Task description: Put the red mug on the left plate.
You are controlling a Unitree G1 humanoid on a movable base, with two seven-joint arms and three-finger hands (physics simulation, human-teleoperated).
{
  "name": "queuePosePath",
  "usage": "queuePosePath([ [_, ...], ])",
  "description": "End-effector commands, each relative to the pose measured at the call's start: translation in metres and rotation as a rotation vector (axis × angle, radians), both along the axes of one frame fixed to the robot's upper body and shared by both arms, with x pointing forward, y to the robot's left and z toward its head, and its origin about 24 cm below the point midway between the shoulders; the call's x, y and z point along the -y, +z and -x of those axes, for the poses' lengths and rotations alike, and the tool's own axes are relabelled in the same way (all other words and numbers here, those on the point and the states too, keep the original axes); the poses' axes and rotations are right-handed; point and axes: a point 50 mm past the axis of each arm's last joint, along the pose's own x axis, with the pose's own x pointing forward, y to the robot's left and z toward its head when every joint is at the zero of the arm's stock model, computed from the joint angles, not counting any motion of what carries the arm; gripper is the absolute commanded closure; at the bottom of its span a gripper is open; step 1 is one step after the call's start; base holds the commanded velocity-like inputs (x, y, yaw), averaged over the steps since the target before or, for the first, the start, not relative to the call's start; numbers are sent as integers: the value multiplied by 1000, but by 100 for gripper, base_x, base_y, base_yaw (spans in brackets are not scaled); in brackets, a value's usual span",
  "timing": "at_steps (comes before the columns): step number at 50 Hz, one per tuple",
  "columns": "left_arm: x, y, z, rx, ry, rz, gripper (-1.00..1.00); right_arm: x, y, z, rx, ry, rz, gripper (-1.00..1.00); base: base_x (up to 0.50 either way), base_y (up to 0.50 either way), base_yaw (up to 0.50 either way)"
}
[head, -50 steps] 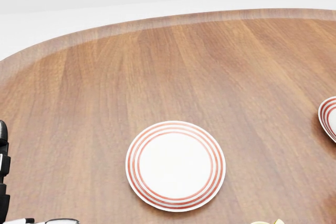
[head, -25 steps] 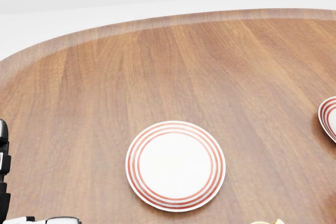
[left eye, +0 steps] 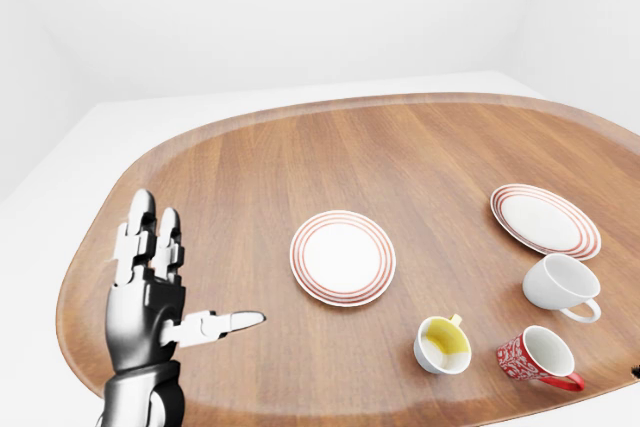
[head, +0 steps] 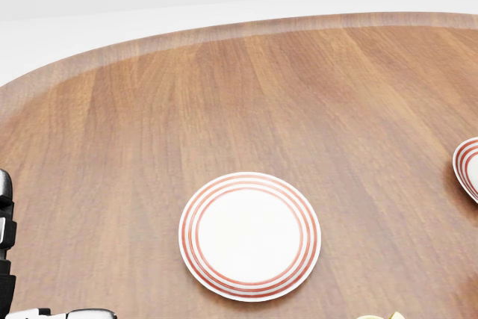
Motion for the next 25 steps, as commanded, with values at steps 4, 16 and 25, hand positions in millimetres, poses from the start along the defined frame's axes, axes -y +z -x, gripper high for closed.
queuePosePath([
  [4, 0, -1, 0, -2, 0, -1, -100, 4, -8, -14, 6, 29, -2, -100, 0, 0, 0],
  [16, 1, -1, 0, -1, -2, -2, -100, -1, -36, -13, -79, 51, -130, -100, 0, 0, 0],
  [25, 2, -1, 0, -2, -4, -4, -100, -5, -47, -10, -124, 86, -221, -100, 0, 0, 0],
])
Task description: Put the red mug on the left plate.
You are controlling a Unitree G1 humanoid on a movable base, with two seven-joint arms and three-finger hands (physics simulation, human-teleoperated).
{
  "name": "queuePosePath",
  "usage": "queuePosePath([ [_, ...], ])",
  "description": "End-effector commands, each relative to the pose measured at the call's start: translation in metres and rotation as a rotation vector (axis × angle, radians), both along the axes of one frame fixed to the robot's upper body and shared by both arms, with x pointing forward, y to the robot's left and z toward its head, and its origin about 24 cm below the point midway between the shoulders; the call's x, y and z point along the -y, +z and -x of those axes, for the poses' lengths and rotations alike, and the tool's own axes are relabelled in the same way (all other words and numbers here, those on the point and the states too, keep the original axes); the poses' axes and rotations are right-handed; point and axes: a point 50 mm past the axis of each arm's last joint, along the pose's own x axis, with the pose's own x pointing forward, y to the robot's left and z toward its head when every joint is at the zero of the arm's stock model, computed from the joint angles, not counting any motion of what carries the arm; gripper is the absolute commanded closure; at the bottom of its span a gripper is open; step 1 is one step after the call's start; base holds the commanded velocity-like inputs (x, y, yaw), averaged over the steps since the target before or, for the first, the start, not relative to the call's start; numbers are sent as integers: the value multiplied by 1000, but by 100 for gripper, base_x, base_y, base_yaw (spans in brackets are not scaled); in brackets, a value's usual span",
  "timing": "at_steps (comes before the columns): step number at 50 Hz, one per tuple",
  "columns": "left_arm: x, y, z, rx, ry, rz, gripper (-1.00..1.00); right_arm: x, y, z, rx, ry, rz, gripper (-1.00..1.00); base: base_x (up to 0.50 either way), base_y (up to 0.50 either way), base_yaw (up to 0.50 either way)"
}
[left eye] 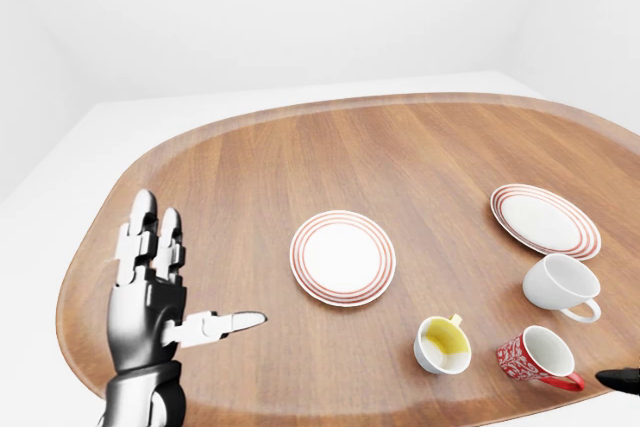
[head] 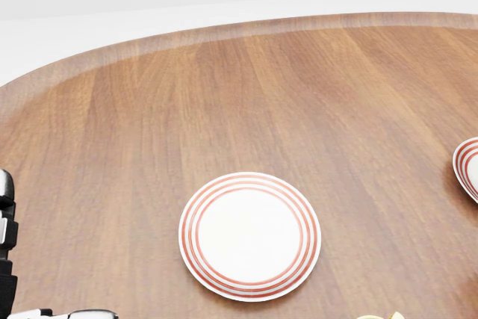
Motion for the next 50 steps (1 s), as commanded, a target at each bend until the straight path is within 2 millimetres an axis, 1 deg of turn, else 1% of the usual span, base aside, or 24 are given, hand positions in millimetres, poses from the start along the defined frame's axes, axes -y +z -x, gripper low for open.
queuePosePath([
  [1, 1, 0, 0, -1, -2, -1, -100, -4, -15, 1, -55, 28, -86, -100, 0, 0, 0],
  [12, 1, -1, -2, -4, -4, -1, -100, 0, -13, -6, -36, 32, -70, -100, 0, 0, 0],
  [14, 1, -1, -2, -4, -3, -1, -100, 3, -16, -8, -39, 28, -74, -100, 0, 0, 0],
  [19, 1, 0, -3, -6, -3, -2, -100, 13, -34, -3, -33, -15, -133, -100, 0, 0, 0],
  [21, 1, 0, -3, -5, -4, -3, -100, 14, -37, -3, -30, -21, -143, -100, 0, 0, 0],
  [26, 2, 0, -3, -6, -6, -6, -100, 12, -36, -8, -23, -4, -136, -100, 0, 0, 0],
  [29, 2, -1, -3, -7, -4, -4, -100, 10, -41, -12, -23, 4, -144, -100, 0, 0, 0],
  [32, 2, 0, -3, -6, -4, -5, -100, 11, -49, -13, -22, -5, -166, -100, 0, 0, 0],
  [36, 2, -1, -3, -7, -5, -6, -100, 12, -54, -14, -25, -11, -175, -100, 0, 0, 0],
  [41, 3, -1, -3, -8, -7, -8, -100, 11, -51, -16, -28, 6, -166, -100, 0, 0, 0],
  [44, 3, -1, -3, -8, -6, -8, -100, 9, -53, -20, -35, 17, -166, -100, 0, 0, 0],
  [46, 3, -1, -3, -7, -6, -8, -100, 9, -55, -21, -38, 19, -172, -100, 0, 0, 0],
  [50, 2, -1, -2, -7, -5, -7, -100, 11, -66, -19, -44, 0, -207, -100, 0, 0, 0],
])
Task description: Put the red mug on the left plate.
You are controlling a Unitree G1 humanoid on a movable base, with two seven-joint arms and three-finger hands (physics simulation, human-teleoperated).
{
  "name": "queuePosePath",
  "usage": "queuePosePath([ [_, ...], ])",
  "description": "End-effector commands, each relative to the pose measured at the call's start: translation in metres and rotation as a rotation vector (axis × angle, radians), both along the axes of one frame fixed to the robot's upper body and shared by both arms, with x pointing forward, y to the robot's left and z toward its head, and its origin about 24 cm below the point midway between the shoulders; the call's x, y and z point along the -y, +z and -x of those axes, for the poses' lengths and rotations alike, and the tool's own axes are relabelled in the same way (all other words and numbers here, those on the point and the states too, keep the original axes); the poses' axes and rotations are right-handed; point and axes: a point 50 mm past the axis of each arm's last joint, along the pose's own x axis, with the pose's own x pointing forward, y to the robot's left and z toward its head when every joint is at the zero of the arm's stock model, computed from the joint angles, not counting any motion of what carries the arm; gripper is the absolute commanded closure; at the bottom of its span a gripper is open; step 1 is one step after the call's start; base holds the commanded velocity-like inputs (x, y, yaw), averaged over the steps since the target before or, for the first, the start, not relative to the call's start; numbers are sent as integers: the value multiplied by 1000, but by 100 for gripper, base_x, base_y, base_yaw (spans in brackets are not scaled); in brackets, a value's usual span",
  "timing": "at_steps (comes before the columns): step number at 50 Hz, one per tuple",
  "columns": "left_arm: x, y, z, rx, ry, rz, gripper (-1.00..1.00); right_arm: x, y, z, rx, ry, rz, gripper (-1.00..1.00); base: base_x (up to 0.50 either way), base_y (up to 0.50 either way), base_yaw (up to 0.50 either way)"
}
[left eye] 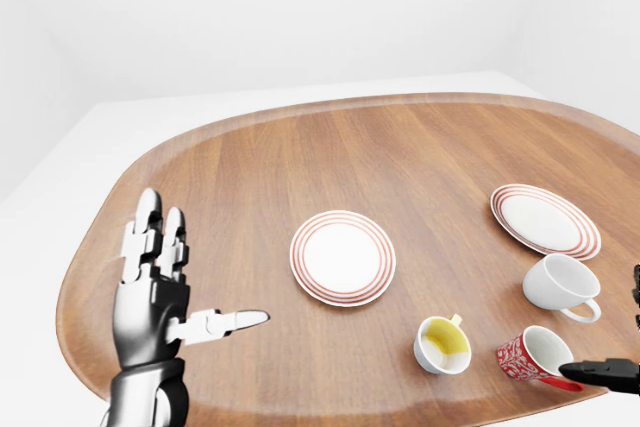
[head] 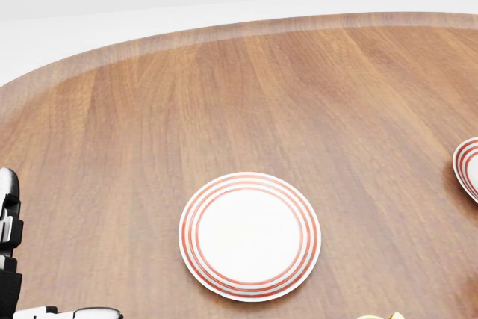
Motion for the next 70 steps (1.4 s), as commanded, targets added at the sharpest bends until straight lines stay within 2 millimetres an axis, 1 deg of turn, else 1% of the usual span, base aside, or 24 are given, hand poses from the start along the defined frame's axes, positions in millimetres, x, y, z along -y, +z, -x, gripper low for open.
queuePosePath([
  [1, 0, 0, 0, 0, 0, 0, -100, 1, -17, -2, -16, -10, -48, -100, 0, 0, 0],
  [2, 0, 0, 0, -1, 0, 0, -100, 2, -22, -1, -24, -18, -61, -100, 0, 0, 0],
  [5, 0, 0, 0, -1, 0, -1, -100, 3, -26, -1, -31, -18, -76, -100, 0, 0, 0],
  [8, 0, 0, 0, -1, 0, -1, -100, 0, -36, -5, -98, 24, -114, -100, 0, 0, 0],
  [11, 0, 0, 0, -1, -1, -1, -100, -3, -41, -7, -120, 38, -126, -100, 0, 0, 0],
  [31, 1, -1, 0, -3, -3, -2, -100, 4, -35, 1, -96, -5, -105, -100, 0, 0, 0],
  [34, 1, -1, -1, -4, -4, -4, -100, 9, -27, 3, -69, -29, -65, -100, 0, 0, 0],
  [35, 2, -1, -1, -4, -4, -4, -100, 12, -18, 5, -37, -46, -37, -100, 0, 0, 0],
  [37, 2, -1, -1, -5, -4, -3, -100, 14, -12, 7, -13, -59, -18, -100, 0, 0, 0],
  [39, 2, -1, -1, -6, -5, -4, -100, 16, -12, 8, -11, -68, -14, -100, 0, 0, 0],
  [47, 3, -1, -2, -6, -6, -5, -100, 20, -16, 1, -21, -66, -17, -100, 0, 0, 0],
  [53, 3, -1, -3, -7, -6, -5, -100, 24, -13, -8, -24, -39, -19, -100, 0, 0, 0],
  [56, 2, 0, -3, -7, -4, -4, -100, 24, -16, -9, -22, -39, -30, -100, 0, 0, 0],
  [58, 2, 0, -3, -7, -4, -3, -100, 25, -23, -10, -26, -46, -52, -100, 0, 0, 0],
  [65, 2, 0, -3, -7, -4, -5, -100, 30, -36, -11, -31, -67, -90, -100, 0, 0, 0],
  [70, 2, -1, -3, -8, -3, -5, -100, 30, -41, -11, -37, -72, -104, -100, 0, 0, 0],
])
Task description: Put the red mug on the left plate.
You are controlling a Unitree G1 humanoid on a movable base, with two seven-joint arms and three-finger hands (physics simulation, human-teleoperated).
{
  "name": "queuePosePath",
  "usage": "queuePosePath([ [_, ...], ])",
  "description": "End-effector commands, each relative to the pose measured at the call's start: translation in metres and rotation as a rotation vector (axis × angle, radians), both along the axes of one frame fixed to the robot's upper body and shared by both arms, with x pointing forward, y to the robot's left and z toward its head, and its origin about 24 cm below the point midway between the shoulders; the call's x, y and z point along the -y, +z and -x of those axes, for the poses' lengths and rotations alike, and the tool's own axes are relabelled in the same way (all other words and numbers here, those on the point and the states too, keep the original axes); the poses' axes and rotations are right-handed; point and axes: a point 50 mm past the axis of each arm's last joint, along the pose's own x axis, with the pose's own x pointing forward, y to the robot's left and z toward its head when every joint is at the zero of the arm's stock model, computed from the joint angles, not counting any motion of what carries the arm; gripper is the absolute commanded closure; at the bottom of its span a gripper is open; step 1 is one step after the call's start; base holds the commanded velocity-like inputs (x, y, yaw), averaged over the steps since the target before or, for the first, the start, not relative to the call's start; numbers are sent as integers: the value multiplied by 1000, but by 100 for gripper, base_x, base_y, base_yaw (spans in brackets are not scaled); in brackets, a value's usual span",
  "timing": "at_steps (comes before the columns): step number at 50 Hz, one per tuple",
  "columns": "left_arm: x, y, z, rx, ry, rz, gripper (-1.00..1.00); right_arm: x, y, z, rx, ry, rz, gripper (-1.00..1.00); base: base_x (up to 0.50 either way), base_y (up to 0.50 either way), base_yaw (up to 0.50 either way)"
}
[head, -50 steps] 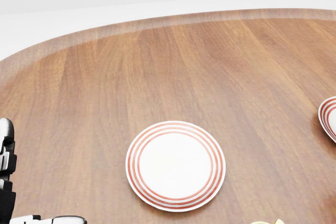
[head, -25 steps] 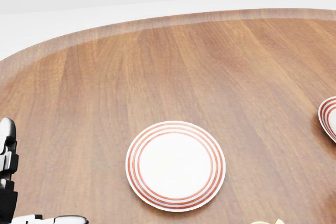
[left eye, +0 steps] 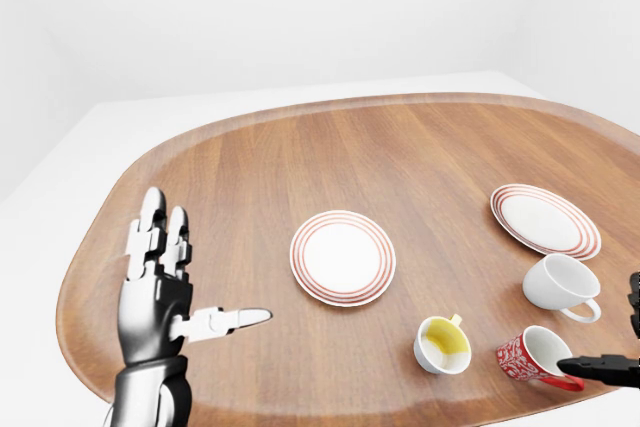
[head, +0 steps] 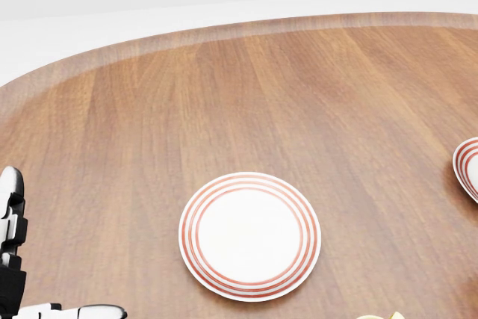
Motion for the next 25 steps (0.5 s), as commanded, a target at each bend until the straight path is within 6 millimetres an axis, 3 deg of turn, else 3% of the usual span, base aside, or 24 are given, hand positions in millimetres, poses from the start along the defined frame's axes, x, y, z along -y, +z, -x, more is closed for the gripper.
queuePosePath([
  [1, 0, 0, 0, 0, 0, -1, -100, 4, -13, -2, -9, -16, -37, -100, 0, 0, 0],
  [12, 1, 0, 1, 0, -1, 0, -100, 1, -34, -9, -53, -6, -103, -100, 0, 0, 0],
  [25, 0, -1, 1, -1, 1, 1, -100, -10, -31, -21, -69, 77, -112, -100, 0, 0, 0],
])
